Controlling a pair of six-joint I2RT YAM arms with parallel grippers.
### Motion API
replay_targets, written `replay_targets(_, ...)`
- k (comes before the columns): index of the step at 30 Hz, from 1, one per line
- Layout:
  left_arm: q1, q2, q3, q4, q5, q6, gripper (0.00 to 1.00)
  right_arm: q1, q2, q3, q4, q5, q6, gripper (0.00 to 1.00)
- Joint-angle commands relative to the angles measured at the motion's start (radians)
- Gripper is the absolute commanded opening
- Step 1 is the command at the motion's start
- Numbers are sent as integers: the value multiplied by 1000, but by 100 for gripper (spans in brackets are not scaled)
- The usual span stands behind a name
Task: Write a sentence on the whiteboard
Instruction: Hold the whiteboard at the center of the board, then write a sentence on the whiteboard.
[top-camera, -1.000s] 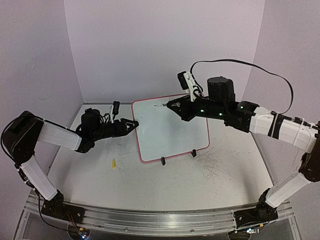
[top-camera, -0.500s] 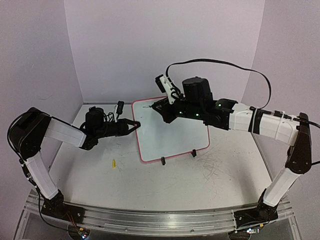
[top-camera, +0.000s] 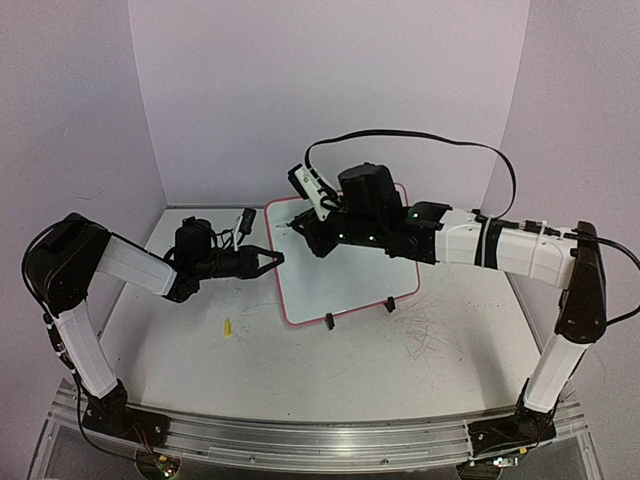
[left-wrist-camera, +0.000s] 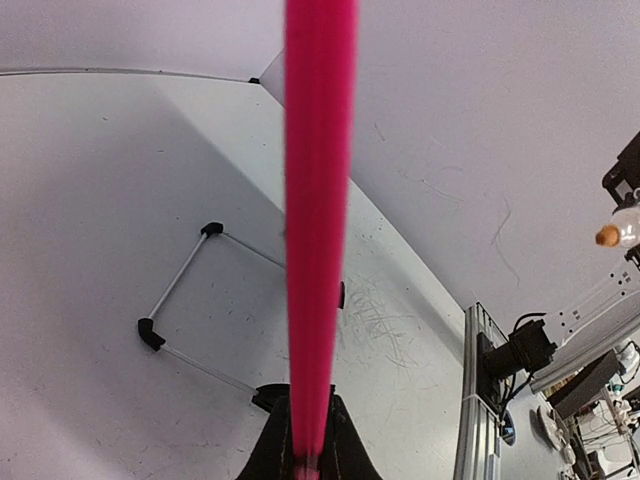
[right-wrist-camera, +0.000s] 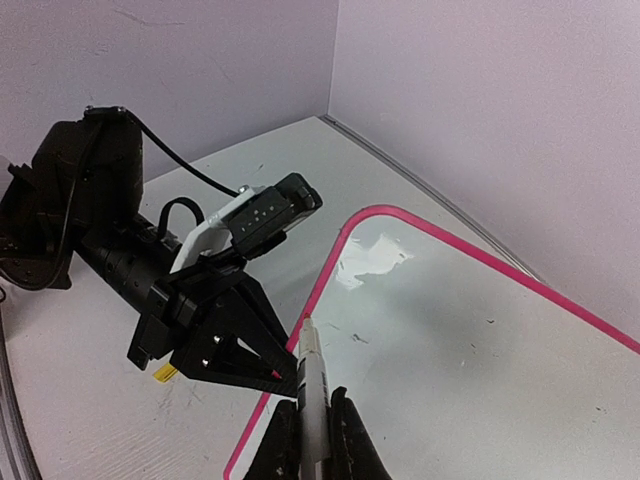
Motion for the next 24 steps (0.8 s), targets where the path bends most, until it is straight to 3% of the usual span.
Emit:
replay_targets(1,8,7,25,24,-9,19,4,17,24,53,5,27,-2,0)
replay_targets(12,7,7,10,24,-12,44,0,33,45,46,3,128,25,0)
replay_targets(14,8,5,5,22,-10,42,5,33,40,40,3,132,28,0)
replay_targets(19,6,-16,-28,23,-1,36,28,34,27,28,3,130,25,0)
replay_targets(24,-1,-33,-70,23,-1,32,32,39,21,19,7,125,24,0)
